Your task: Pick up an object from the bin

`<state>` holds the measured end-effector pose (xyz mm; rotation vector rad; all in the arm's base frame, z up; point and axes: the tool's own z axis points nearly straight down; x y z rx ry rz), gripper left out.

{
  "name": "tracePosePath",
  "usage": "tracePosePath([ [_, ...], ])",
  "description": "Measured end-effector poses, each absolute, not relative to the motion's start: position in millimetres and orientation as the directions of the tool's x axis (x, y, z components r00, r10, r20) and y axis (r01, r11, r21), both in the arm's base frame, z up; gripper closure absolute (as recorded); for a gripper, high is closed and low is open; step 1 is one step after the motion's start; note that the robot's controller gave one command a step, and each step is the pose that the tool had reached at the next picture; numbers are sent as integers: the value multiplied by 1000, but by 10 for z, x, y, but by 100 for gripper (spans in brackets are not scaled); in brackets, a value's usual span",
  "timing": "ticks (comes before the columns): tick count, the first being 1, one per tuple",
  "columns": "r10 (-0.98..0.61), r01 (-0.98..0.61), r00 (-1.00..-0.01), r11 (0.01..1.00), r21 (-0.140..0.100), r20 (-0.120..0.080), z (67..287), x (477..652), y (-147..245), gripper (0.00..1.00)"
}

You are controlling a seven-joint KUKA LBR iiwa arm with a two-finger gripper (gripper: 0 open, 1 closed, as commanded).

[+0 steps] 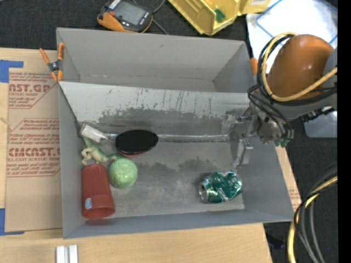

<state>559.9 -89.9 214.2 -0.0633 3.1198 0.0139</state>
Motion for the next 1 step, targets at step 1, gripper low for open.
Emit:
tracePosePath([
  [1,-103,-103,-994,995,7,-30,2301,5536,-537,100],
])
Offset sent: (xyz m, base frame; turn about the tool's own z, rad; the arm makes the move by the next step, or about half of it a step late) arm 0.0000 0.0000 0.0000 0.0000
